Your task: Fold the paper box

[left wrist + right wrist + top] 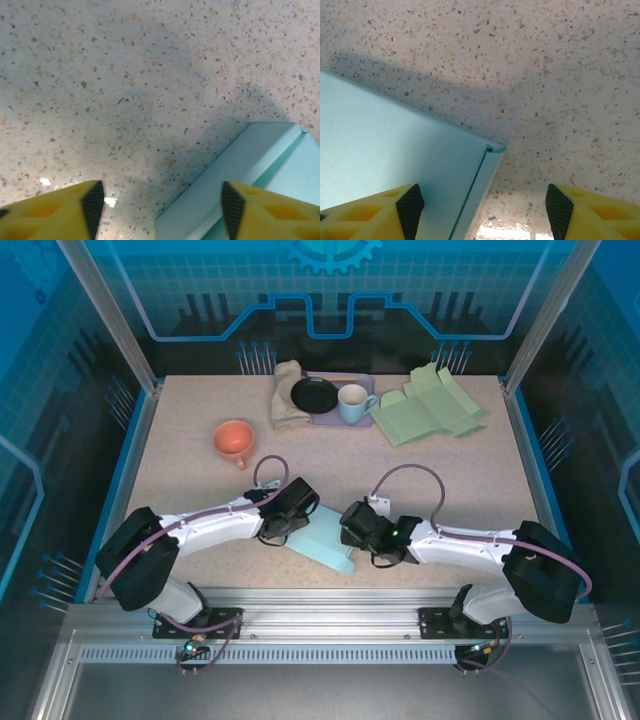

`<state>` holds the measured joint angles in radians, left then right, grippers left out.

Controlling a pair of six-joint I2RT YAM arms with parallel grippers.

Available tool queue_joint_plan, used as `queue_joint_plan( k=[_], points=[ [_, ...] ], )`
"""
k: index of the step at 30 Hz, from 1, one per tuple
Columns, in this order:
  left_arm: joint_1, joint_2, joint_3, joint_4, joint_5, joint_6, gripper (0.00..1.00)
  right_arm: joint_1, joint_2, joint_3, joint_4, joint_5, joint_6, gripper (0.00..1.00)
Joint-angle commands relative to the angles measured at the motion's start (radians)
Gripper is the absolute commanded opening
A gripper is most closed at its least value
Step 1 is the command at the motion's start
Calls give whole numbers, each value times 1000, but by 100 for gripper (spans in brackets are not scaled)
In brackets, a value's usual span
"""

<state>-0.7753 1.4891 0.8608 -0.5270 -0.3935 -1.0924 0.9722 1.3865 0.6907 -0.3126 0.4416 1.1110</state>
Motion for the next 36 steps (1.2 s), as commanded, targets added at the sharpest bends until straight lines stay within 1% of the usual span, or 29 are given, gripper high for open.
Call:
queue_joint_plan(
  k=[1,3,5,7,10,14,17,22,28,31,36],
  points=[
    [-6,-90,13,-70,-19,15,81,-7,16,28,-4,21,-57,69],
    [-7,-127,7,-67,-4,12,88,-9,20,28,-5,19,-67,68],
    [-8,-147,-16,-33,23,11,90,-9,24,23,13,10,-77,68],
    [-8,-132,-26,-8,52,13,92,-12,31,15,30,-1,-85,68],
    [-10,-71,-11,3,90,39,92,-18,43,20,32,-13,-98,68],
    [-20,-12,-17,49,151,39,92,-23,53,21,35,-24,-117,68],
    [-38,13,-14,53,152,20,95,-32,61,14,47,-28,-123,68],
    [-56,17,-13,29,159,-15,96,-43,84,12,63,-48,-132,67],
    [-62,29,35,-93,145,-71,98,-46,95,16,67,-50,-135,67],
    [-64,48,28,-73,174,-75,98,-50,98,17,69,-50,-137,67],
    [-64,49,6,-28,231,-130,98,-54,106,13,72,-52,-138,67]
  ],
)
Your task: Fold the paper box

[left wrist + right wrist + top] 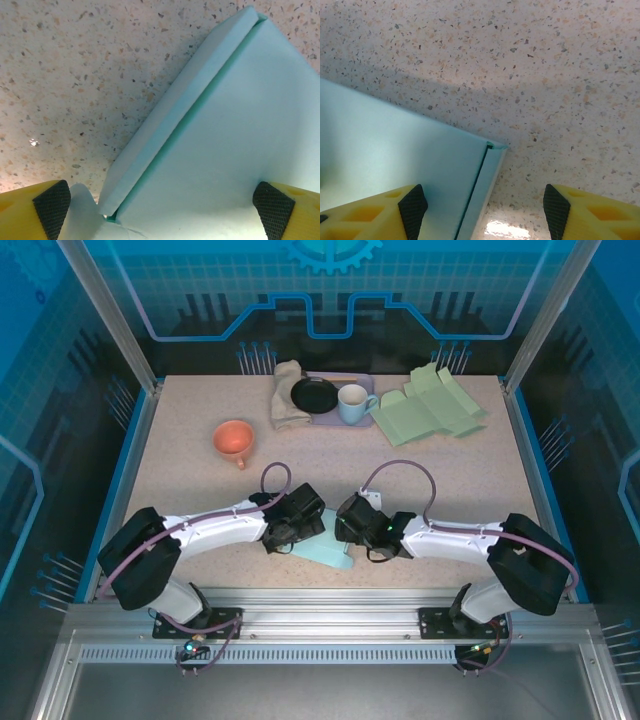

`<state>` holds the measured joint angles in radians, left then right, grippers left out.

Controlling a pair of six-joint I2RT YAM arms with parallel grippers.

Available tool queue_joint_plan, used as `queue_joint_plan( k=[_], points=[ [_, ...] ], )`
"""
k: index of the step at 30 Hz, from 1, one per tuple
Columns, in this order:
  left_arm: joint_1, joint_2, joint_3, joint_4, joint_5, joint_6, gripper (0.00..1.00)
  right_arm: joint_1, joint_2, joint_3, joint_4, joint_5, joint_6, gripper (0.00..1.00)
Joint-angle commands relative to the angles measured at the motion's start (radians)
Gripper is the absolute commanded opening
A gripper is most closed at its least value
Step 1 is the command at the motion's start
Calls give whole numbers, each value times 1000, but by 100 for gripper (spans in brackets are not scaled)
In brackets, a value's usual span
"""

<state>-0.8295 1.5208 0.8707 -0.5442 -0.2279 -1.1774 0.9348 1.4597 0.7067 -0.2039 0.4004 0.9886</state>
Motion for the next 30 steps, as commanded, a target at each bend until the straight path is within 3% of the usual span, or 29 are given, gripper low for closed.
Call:
queue_joint_plan(
  k=[1,7,30],
  points=[
    [-12,15,-4,-11,71,-52,97,-16,35,-3,-36,-11,-16,67],
    [-28,22,34,-82,60,-99,95,-23,49,-6,-25,-21,-16,67],
    [-33,44,1,-25,118,-230,94,-31,116,7,17,-74,-12,66]
  ],
)
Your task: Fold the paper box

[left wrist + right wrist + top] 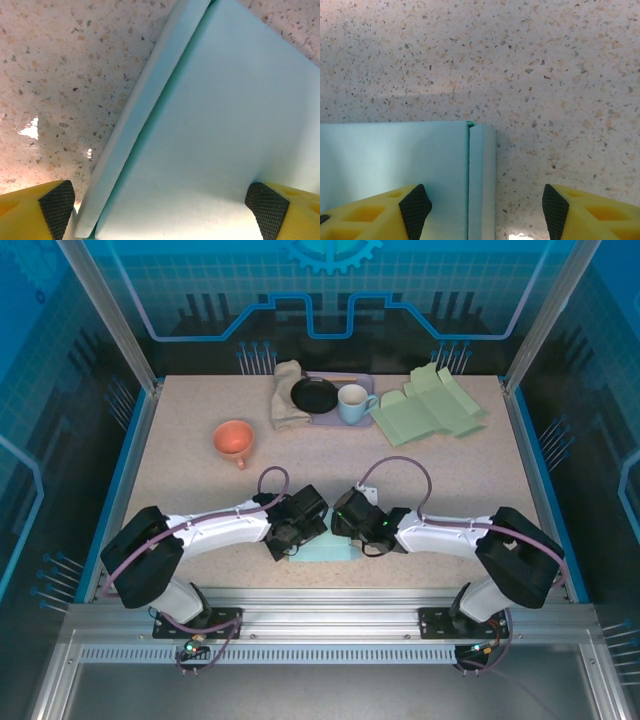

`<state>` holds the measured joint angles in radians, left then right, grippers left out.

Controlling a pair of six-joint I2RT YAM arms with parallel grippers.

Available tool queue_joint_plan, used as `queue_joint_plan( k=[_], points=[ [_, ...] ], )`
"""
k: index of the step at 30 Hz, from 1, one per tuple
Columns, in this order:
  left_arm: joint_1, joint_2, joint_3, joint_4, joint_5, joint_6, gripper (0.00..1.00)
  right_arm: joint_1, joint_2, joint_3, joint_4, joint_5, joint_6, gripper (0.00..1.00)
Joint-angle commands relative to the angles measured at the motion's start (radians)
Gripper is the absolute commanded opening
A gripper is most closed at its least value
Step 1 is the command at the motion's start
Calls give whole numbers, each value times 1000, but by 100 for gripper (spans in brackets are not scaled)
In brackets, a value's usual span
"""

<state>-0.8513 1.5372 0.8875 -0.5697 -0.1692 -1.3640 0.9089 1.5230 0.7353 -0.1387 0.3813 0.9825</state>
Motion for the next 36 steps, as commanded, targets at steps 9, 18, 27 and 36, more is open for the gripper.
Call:
queue_joint_plan(
  k=[9,18,27,36],
  points=[
    [-11,44,-15,-11,99,-127,91,-5,60,-34,-24,-68,9,65],
    [-12,42,-24,-26,85,-161,89,0,74,-47,-3,-82,21,64],
    [-11,53,-49,-41,26,-164,88,29,-24,-58,-61,-75,4,64],
    [-11,67,-64,-45,7,-174,88,131,-177,-72,-200,27,1,58]
  ],
)
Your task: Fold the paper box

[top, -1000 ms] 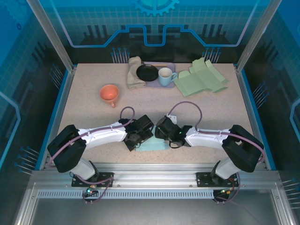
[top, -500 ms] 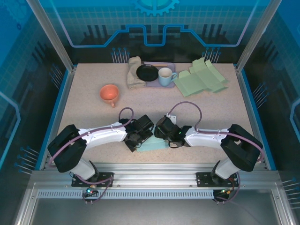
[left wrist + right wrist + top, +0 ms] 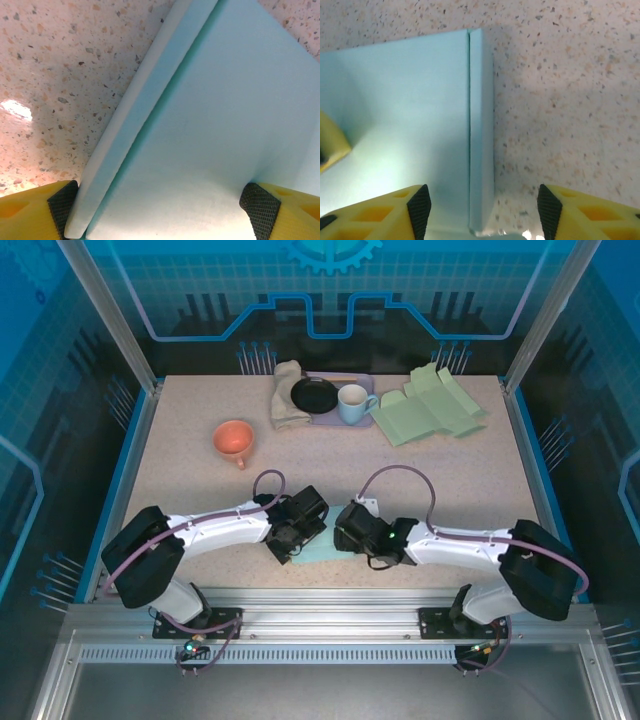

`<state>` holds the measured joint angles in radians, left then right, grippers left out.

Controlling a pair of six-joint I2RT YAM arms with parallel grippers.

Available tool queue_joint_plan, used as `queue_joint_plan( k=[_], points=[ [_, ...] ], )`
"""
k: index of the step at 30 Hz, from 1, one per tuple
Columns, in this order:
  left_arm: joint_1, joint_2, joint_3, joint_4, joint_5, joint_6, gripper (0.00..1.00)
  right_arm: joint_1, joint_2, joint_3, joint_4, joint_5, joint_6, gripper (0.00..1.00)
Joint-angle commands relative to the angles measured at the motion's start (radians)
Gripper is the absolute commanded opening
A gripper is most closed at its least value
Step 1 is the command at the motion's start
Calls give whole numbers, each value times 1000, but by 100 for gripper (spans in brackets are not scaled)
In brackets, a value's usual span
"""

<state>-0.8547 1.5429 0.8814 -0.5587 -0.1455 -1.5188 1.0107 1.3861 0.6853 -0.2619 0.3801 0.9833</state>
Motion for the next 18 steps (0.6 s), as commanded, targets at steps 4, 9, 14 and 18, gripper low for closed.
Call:
queue_joint_plan(
  k=[4,9,14,18],
  points=[
    [-8,66,-55,-55,-17,-20,87,38,-62,-50,-30,-9,0,53],
    [-8,76,-56,-54,-14,-22,88,39,-50,-64,4,-57,16,49],
    [-7,80,-54,-52,-13,-20,88,41,-27,-94,73,-120,49,44],
    [-7,79,-56,-51,-11,-20,87,45,-18,-97,104,-157,64,42]
  ],
)
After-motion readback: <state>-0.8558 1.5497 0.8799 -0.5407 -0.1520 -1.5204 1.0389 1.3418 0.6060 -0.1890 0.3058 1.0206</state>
